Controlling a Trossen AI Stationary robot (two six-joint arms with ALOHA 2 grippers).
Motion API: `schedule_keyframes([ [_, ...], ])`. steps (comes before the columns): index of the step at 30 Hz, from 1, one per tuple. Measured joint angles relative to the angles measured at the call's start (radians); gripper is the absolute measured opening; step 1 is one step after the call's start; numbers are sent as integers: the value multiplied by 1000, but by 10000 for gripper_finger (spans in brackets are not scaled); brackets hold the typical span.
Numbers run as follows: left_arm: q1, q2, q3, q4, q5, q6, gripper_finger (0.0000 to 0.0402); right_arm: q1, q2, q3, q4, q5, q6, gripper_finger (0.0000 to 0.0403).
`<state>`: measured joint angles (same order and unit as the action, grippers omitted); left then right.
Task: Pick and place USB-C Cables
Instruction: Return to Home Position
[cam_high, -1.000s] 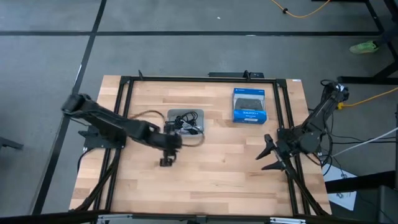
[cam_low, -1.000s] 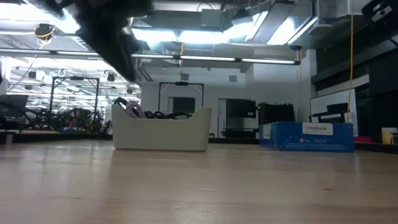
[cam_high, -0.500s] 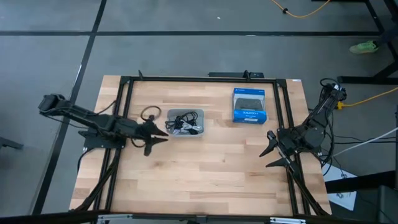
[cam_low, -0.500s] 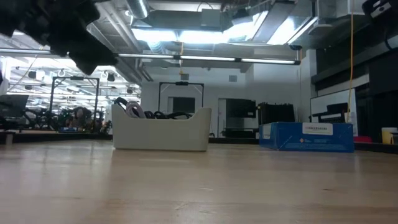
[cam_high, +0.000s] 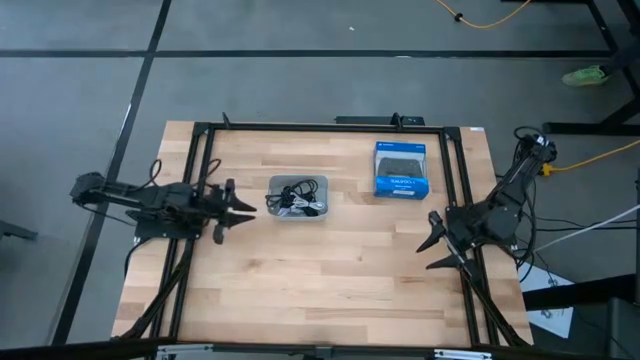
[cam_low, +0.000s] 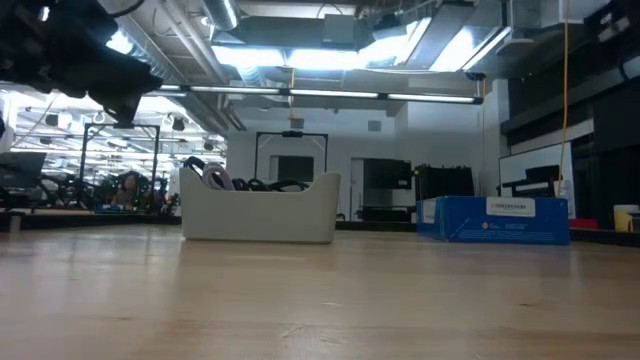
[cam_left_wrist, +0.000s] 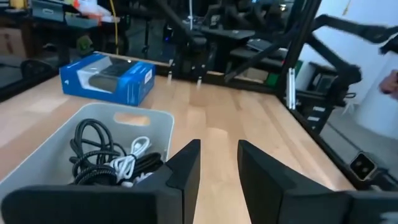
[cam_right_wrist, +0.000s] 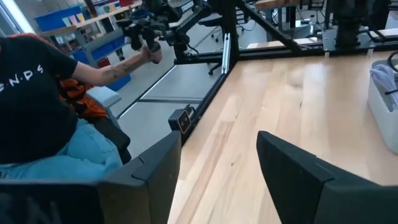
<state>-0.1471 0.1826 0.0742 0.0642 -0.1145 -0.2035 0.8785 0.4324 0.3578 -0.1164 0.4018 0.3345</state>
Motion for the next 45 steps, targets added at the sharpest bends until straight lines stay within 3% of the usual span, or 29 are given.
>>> schedule_keyframes([
  [10, 4, -161, -43, -25, 12, 12, 99, 0, -177, -268, 246, -75, -48, 214],
  [15, 4, -179, -66, -36, 25, 4, 99, 0, -278, -344, 258, -90, -107, 214],
  [22, 4, -180, -66, -31, 28, 0, 99, -60, -380, -344, 176, -26, -215, 214],
  [27, 4, -180, -66, -30, 54, -29, 99, -114, -389, -344, 172, -44, -288, 214],
  [29, 3, -180, -66, -31, 79, -44, 99, -127, -382, -344, 169, -80, -278, 214],
  [33, 3, -180, -66, -30, 100, -57, 99, -137, -363, -344, 136, -336, -241, 214],
  [35, 3, -180, -66, -30, 95, -58, 99, -137, -360, -347, 132, -408, -230, 214],
  [45, 4, -180, -66, -27, 72, -103, 99, -187, -358, -347, 135, -399, -487, 214],
])
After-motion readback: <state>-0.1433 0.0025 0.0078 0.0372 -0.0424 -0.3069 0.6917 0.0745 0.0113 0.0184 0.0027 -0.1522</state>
